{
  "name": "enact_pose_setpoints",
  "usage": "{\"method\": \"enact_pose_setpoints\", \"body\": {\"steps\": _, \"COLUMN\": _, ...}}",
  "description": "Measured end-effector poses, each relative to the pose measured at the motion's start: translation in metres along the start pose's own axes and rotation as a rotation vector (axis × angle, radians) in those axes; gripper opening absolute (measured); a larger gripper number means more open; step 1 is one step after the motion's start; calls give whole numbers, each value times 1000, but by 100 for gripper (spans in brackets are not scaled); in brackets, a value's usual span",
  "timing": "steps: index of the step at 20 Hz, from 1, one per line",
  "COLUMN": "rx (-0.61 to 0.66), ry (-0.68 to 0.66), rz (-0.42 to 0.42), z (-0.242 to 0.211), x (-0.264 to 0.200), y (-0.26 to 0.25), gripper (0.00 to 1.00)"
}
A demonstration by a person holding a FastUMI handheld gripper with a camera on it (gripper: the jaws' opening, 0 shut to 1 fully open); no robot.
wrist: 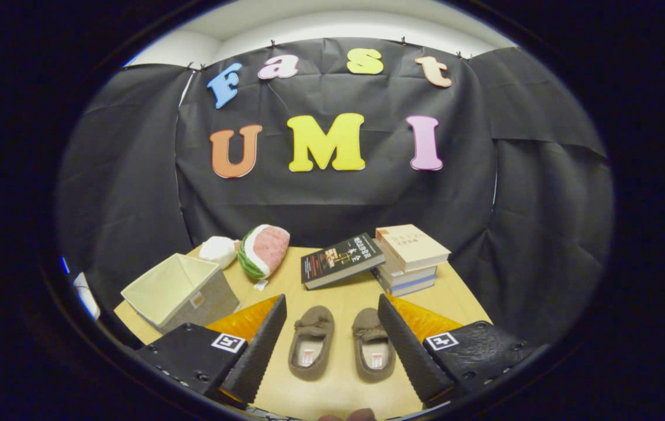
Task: Open the storage box then place both shoes into the box .Put the left shoe in first, then the right shoe, with the right side of both shoes facing outward in a uniform manner.
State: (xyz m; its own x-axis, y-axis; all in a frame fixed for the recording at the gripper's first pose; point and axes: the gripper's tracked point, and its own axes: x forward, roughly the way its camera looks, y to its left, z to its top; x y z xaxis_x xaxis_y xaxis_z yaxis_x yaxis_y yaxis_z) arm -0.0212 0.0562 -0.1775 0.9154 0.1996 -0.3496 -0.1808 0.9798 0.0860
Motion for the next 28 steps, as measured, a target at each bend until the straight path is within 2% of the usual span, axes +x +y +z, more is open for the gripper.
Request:
{"method": "enact_pose_setpoints", "body": {"steps": 7, "rx": 76, "ry": 170, "rz": 78, "z": -76, "x": 49, "y": 20, "gripper": 96}}
{"method": "enact_pose_setpoints", "body": {"steps": 13, "rx": 80, "ry": 284, "rz": 66, "z": -116, "x": 96, "y": 19, "gripper": 96}}
{"method": "enact_pose_setpoints", "body": {"steps": 16, "rx": 122, "ry": 340, "rz": 51, "z": -132, "x": 116, "y": 16, "gripper": 96}}
{"method": "enact_pose_setpoints", "body": {"steps": 21, "rx": 143, "ry": 442, "rz": 24, "z": -165, "x": 136, "y": 16, "gripper": 94}}
{"method": "enact_pose_setpoints", "body": {"steps": 25, "rx": 150, "ry": 495, "rz": 11, "z": -177, "x": 150, "y": 14, "gripper": 72}}
{"method": "enact_pose_setpoints", "body": {"steps": 28, "rx": 180, "ry": 533, "rz": 4, "z": -182, "x": 153, "y": 16, "gripper": 33}}
